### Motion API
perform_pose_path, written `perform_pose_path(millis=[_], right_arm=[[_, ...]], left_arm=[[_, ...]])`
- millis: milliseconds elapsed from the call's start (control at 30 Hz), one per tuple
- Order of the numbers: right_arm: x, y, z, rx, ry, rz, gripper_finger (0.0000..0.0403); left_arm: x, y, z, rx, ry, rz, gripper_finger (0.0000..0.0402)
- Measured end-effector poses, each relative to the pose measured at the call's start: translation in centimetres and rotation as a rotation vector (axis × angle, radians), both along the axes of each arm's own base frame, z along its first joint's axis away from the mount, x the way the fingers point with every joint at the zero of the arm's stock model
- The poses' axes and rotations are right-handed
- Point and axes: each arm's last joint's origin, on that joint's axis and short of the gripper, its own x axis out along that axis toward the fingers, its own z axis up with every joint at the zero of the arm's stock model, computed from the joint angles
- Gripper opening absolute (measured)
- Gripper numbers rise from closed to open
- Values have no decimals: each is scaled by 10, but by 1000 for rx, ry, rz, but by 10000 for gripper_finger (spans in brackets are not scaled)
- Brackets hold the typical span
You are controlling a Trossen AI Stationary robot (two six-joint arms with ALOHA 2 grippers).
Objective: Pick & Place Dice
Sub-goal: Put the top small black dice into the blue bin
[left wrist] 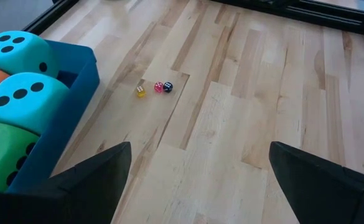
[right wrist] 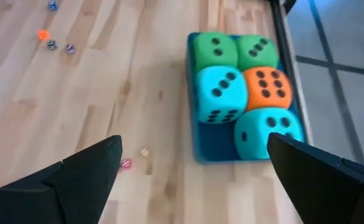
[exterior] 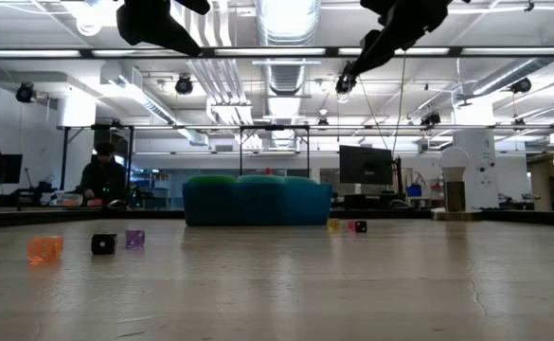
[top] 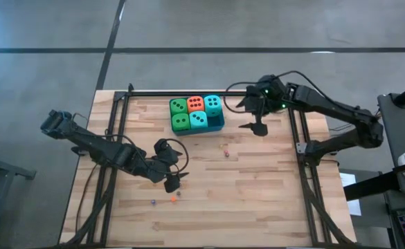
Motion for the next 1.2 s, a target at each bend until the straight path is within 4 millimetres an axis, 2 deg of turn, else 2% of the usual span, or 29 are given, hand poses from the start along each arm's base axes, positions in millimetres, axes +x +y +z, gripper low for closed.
perform_pose_path(millis=[333, 767, 933, 1067, 1200], right_arm=[[-12, 19, -14, 93, 24, -23, 400], [-12, 40, -34, 243, 88, -77, 400], [-11, 56, -44, 277, 149, -85, 400], [-11, 72, -54, 267, 196, -90, 400], [-10, 88, -64, 253, 231, -39, 400]], left_arm=[[0, 0, 0, 0, 0, 0, 383], [0, 0, 0, 0, -1, 0, 380], [2, -1, 2, -32, -30, 15, 380], [2, 0, 2, 10, -19, -16, 382], [2, -1, 2, 19, -22, -26, 383]])
